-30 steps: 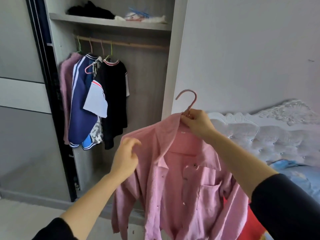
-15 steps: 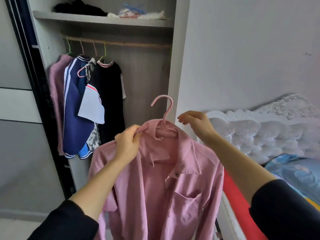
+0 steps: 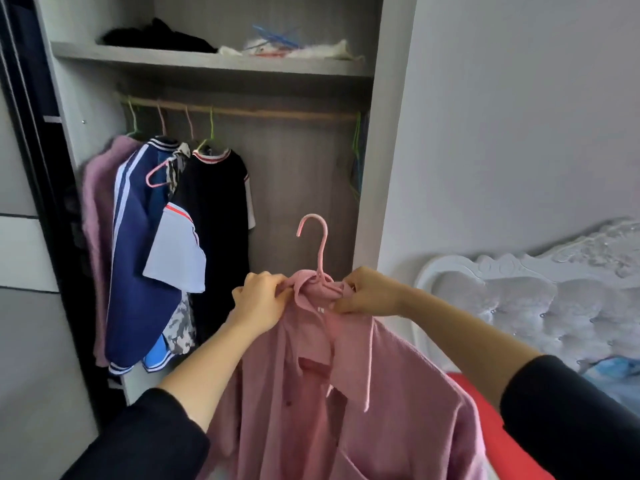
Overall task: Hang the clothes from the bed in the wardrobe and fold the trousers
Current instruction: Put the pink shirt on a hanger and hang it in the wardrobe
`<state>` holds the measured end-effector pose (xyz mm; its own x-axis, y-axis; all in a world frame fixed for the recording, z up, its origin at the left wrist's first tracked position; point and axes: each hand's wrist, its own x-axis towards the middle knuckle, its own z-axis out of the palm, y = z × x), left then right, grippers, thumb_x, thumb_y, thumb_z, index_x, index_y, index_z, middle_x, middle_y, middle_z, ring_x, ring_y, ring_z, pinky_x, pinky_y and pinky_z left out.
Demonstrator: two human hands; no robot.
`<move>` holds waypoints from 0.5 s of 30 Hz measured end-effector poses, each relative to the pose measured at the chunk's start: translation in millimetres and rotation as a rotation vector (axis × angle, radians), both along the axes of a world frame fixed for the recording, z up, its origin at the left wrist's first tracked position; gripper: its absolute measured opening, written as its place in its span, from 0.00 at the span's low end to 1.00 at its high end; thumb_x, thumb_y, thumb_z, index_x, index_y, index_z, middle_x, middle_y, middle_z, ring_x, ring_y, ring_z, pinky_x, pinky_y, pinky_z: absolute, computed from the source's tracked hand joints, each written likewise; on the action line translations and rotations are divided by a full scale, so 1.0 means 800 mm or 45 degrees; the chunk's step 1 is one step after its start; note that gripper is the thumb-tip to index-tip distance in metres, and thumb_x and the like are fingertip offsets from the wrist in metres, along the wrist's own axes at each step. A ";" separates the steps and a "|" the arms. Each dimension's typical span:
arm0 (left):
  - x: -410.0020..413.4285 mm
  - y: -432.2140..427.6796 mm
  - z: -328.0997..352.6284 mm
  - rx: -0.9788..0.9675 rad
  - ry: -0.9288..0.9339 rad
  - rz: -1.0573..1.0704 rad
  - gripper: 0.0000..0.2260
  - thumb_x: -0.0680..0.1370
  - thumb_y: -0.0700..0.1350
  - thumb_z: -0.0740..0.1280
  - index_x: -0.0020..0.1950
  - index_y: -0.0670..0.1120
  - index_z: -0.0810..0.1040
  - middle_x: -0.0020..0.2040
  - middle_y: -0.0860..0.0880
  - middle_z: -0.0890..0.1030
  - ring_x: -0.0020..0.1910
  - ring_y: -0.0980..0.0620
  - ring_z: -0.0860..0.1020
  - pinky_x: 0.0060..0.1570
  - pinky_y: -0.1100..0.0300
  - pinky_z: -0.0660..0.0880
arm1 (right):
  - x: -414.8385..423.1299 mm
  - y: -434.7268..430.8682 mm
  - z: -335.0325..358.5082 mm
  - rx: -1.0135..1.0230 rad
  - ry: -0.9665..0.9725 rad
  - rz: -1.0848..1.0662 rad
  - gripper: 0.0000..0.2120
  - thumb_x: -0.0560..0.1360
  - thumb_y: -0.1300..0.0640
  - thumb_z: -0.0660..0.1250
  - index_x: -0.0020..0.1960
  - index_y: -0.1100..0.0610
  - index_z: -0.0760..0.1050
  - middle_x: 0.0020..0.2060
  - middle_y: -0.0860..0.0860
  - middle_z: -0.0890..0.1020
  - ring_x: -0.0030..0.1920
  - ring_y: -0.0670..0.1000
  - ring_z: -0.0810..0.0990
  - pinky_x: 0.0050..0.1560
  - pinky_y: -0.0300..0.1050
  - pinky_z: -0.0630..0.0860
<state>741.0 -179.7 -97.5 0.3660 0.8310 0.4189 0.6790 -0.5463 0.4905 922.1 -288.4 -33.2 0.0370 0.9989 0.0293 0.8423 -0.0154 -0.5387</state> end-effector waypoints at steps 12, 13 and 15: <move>0.028 0.212 0.073 -0.316 -0.114 -0.223 0.15 0.79 0.47 0.62 0.65 0.50 0.77 0.59 0.49 0.81 0.59 0.50 0.78 0.62 0.53 0.73 | -0.001 0.241 0.038 0.280 0.574 -0.229 0.12 0.66 0.60 0.75 0.43 0.68 0.80 0.32 0.52 0.76 0.34 0.48 0.73 0.35 0.39 0.70; 0.028 0.230 0.078 -0.290 -0.120 -0.224 0.15 0.79 0.47 0.62 0.65 0.50 0.78 0.59 0.48 0.82 0.59 0.49 0.79 0.61 0.53 0.73 | -0.002 0.258 0.042 0.306 0.604 -0.244 0.13 0.66 0.59 0.75 0.43 0.69 0.80 0.32 0.51 0.77 0.34 0.48 0.74 0.34 0.39 0.70; 0.029 0.267 0.089 -0.240 -0.141 -0.245 0.14 0.79 0.47 0.63 0.64 0.50 0.78 0.58 0.48 0.82 0.59 0.49 0.79 0.61 0.54 0.74 | -0.004 0.292 0.052 0.364 0.667 -0.265 0.09 0.67 0.59 0.75 0.41 0.65 0.82 0.30 0.49 0.78 0.31 0.46 0.75 0.31 0.35 0.71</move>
